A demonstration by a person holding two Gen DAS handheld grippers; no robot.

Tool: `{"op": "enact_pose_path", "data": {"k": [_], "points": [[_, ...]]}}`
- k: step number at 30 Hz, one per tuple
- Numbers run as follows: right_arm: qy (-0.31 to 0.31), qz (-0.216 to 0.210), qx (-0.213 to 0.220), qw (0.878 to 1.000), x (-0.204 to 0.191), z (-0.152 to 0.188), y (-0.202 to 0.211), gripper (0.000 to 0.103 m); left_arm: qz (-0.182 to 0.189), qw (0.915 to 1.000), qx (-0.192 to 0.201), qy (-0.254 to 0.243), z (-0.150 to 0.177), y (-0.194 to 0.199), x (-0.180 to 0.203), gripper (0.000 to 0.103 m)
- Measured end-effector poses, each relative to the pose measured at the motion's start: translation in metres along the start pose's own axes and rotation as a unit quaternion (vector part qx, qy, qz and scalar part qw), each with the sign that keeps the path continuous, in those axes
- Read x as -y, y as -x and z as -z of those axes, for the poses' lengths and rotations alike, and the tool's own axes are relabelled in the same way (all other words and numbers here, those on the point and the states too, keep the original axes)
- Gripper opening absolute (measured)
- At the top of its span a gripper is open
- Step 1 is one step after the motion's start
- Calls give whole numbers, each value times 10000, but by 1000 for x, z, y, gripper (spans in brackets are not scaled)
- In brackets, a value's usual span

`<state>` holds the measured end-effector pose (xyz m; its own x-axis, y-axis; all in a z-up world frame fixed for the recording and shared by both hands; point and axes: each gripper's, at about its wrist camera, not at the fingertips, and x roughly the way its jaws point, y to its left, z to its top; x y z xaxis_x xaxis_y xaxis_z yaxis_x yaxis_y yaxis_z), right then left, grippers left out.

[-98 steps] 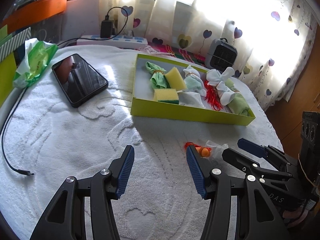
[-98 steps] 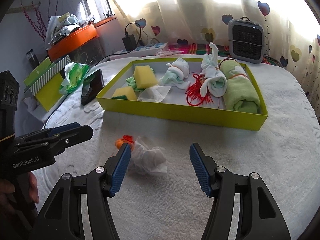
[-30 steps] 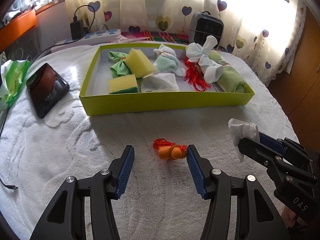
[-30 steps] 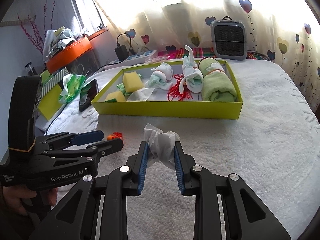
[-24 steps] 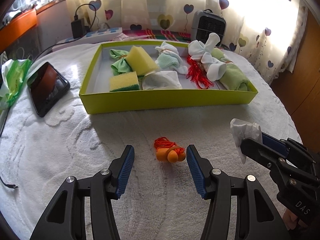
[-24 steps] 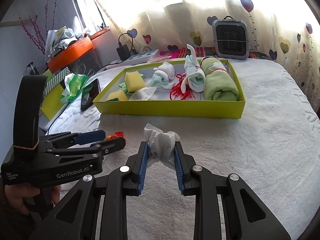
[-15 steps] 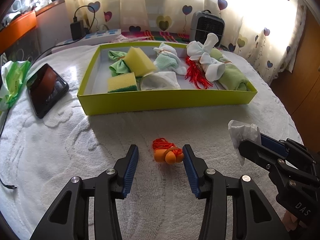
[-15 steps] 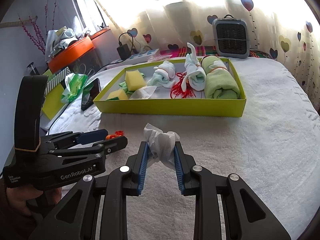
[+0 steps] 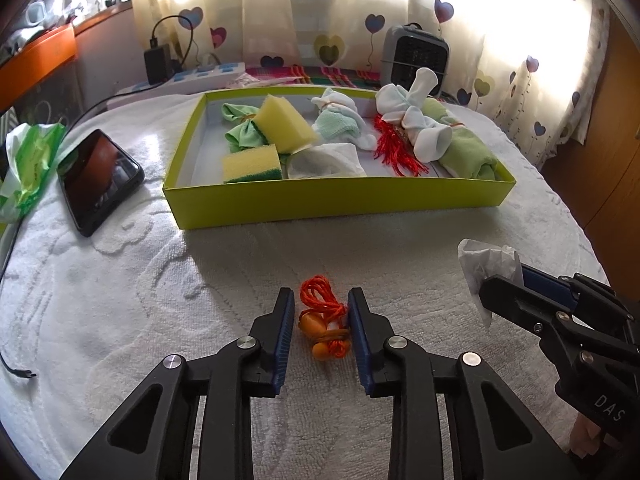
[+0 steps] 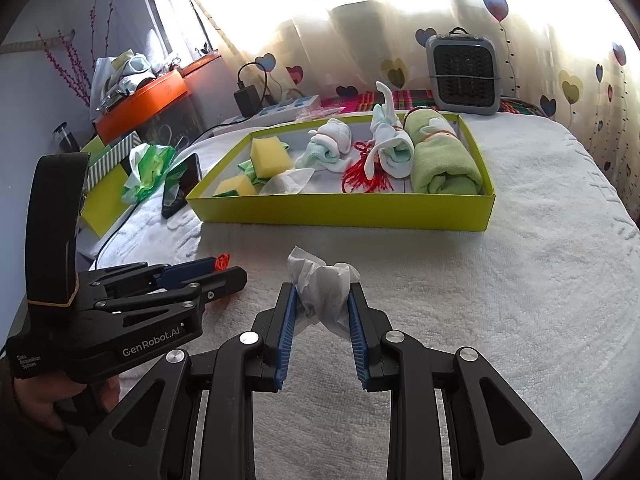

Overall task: Organize soft objects
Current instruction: 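Grasp the orange tasseled knot with the left gripper while the right holds the tissue, then carry the knot with the left gripper while the right carries the tissue into the tray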

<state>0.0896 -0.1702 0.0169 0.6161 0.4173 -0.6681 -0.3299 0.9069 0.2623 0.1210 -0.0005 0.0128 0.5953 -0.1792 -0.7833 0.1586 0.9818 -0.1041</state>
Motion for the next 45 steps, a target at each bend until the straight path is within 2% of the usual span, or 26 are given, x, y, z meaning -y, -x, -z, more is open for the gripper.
{"op": "enact_pose_path", "data": {"k": [28, 45], "points": [[22, 13, -2, 10000, -1, 0, -1, 27, 114, 9999, 48, -29, 3, 5, 1, 23], [89, 99, 98, 9999, -6, -7, 5, 27, 211, 9995, 217, -6, -4, 18, -2, 23]]}}
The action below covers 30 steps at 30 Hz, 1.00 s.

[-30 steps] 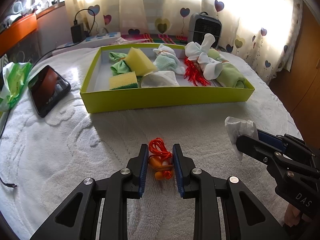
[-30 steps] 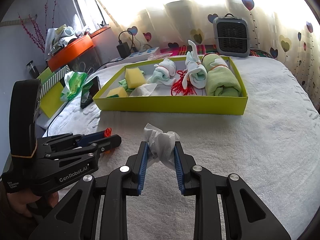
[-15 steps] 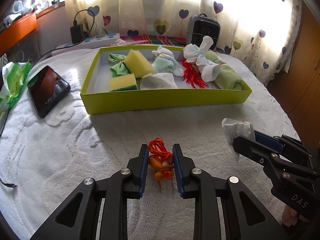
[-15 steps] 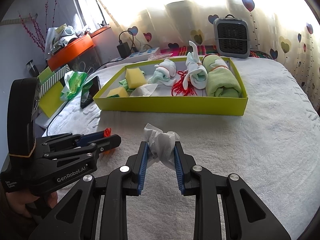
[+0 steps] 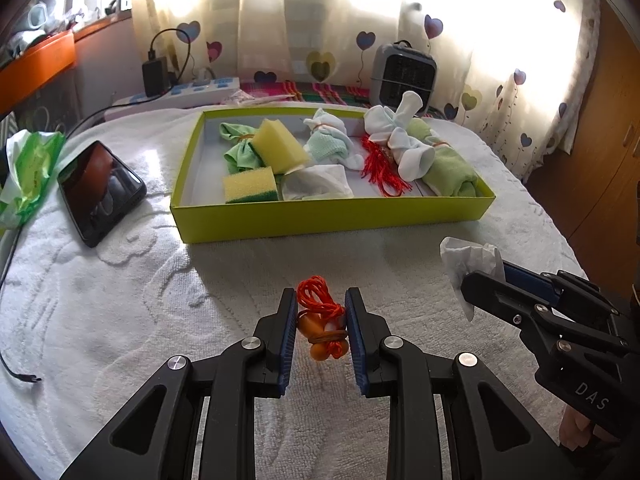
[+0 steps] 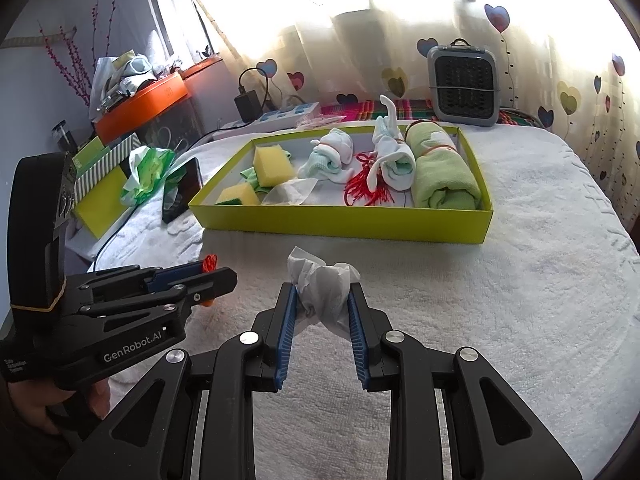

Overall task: Organize soft objects
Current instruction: 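Carry the knot with the left gripper while the right carries the tissue into the tray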

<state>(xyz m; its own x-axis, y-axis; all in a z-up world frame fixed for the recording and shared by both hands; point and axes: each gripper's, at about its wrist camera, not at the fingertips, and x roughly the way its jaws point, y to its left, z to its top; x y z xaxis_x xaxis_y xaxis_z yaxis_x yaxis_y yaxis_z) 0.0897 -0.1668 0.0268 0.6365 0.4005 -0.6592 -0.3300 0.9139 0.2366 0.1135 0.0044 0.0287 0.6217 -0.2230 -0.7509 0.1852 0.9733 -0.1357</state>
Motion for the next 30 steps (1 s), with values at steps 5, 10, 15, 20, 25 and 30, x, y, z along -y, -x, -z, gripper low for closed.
{"op": "enact_pose_path", "data": {"k": [5, 10, 15, 20, 25, 30], "points": [[2, 19, 77, 10000, 0, -8, 2, 27, -7, 9999, 120, -26, -9, 6, -2, 23], [26, 51, 141, 9999, -1, -16, 3, 27, -15, 9997, 218, -52, -18, 11, -4, 23], [46, 69, 194, 9998, -2, -23, 2, 27, -3, 9996, 270, -92, -26, 12, -5, 23], [118, 88, 268, 9995, -4, -35, 1, 27, 140, 9996, 256, -41, -39, 9, -9, 23], [144, 106, 303, 9994, -3, -47, -4, 27, 138, 9994, 290, -88, -50, 6, -10, 23], [200, 146, 309, 9992, -2, -58, -12, 27, 147, 9994, 298, -95, -61, 0, -11, 23]]}}
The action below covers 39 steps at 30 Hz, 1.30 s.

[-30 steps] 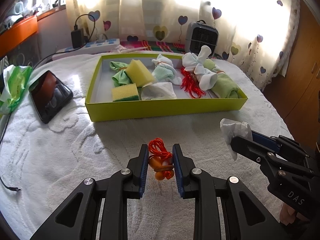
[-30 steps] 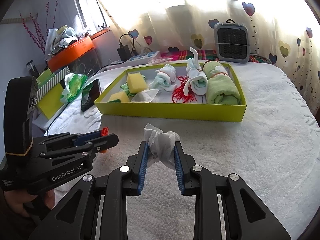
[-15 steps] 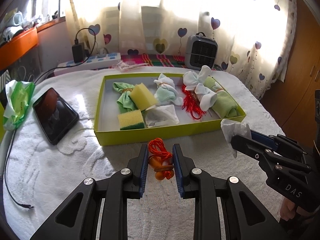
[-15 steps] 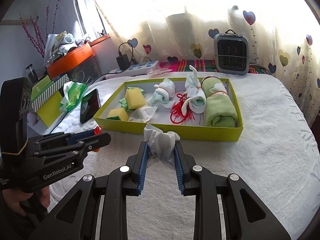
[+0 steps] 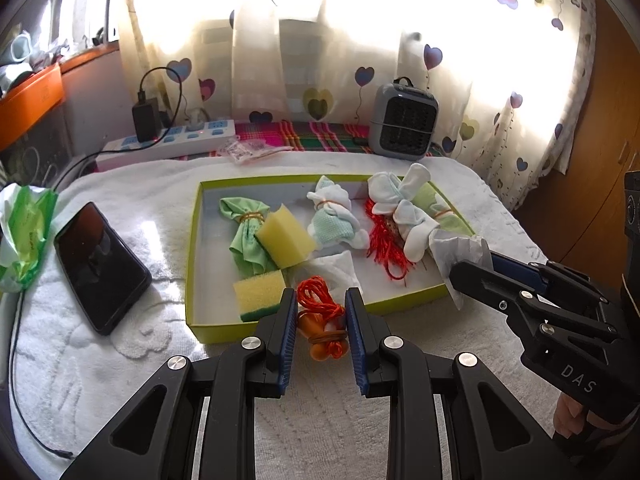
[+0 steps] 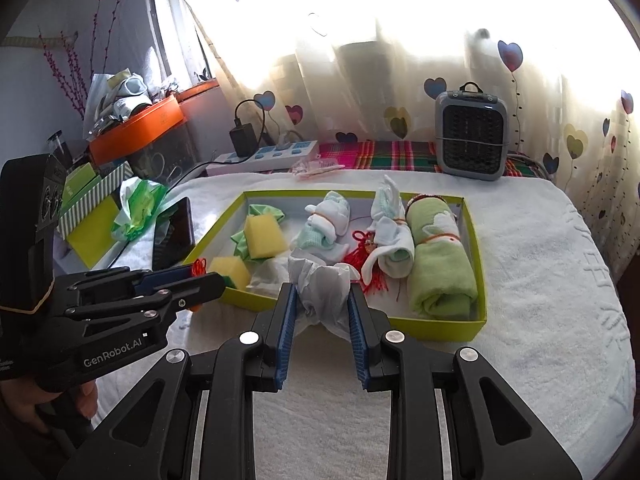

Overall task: Organize soft objects
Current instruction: 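Carry the knot with the left gripper while the right carries the tissue into the tray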

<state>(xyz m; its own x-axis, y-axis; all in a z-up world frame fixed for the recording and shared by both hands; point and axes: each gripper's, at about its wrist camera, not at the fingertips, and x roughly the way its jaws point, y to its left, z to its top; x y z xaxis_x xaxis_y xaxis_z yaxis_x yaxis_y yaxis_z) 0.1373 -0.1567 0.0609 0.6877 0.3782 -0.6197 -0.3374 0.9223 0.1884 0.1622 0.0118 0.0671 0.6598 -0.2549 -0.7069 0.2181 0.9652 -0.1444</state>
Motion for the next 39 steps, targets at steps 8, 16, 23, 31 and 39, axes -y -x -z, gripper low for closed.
{"op": "enact_pose_path", "data": {"k": [8, 16, 23, 31, 39], "points": [[-68, 52, -63, 9999, 6, -14, -21, 27, 11, 10000, -74, 13, -13, -16, -2, 23], [-168, 111, -146, 9997, 17, -23, -39, 27, 16, 9999, -133, -12, -19, -31, -1, 23], [-155, 88, -236, 9996, 21, -30, -57, 27, -76, 9997, -221, -67, -19, -45, 2, 23], [-144, 125, -424, 9989, 24, -28, -76, 27, -83, 9992, -379, -77, -16, -60, 2, 23], [-74, 180, -476, 9987, 25, -25, -81, 27, -98, 9991, -398, -52, -16, -62, 1, 23]]}}
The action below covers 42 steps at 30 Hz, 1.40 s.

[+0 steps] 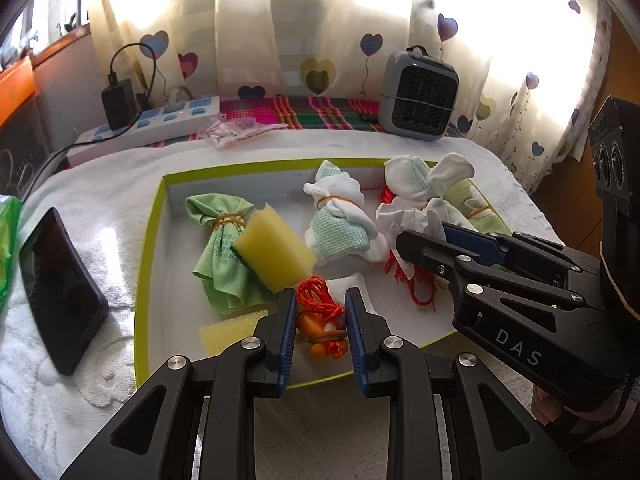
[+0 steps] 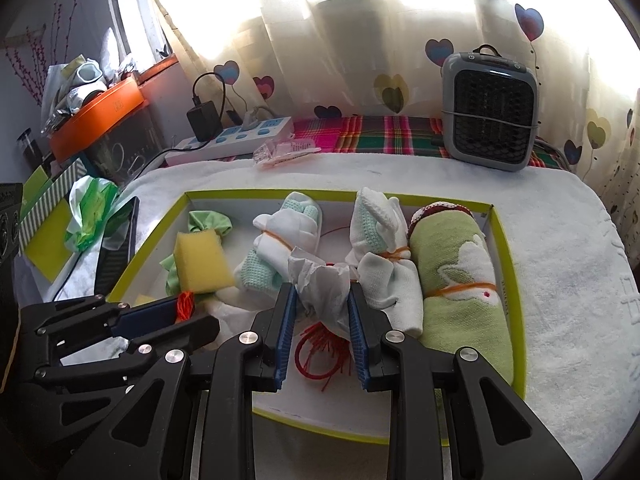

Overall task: Organize soft objects
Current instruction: 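Carry the knot with the left gripper while the right carries the tissue into the tray, then open both grippers to release the knot and tissue in the tray, then withdraw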

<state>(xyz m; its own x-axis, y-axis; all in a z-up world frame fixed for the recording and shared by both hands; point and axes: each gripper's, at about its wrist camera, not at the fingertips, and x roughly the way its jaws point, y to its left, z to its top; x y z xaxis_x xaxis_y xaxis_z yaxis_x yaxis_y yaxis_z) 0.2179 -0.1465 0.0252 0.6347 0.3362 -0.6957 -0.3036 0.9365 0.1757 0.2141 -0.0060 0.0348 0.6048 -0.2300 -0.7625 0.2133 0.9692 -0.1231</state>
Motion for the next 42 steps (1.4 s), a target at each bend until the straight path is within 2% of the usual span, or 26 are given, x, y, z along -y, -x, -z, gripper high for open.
{"op": "enact_pose_path", "data": {"k": [9, 14, 29, 42], "points": [[63, 78, 10, 9999, -3, 0, 0, 28, -33, 10000, 1, 0, 1, 1, 0, 26], [88, 85, 20, 9999, -5, 1, 1, 35, -63, 10000, 15, -14, 1, 1, 1, 27], [62, 46, 91, 9999, -6, 2, 6, 41, -125, 9999, 33, -6, 2, 3, 1, 30], [81, 126, 212, 9997, -8, 8, 22, 48, -259, 9996, 141, -5, 8, 19, 2, 34]]}}
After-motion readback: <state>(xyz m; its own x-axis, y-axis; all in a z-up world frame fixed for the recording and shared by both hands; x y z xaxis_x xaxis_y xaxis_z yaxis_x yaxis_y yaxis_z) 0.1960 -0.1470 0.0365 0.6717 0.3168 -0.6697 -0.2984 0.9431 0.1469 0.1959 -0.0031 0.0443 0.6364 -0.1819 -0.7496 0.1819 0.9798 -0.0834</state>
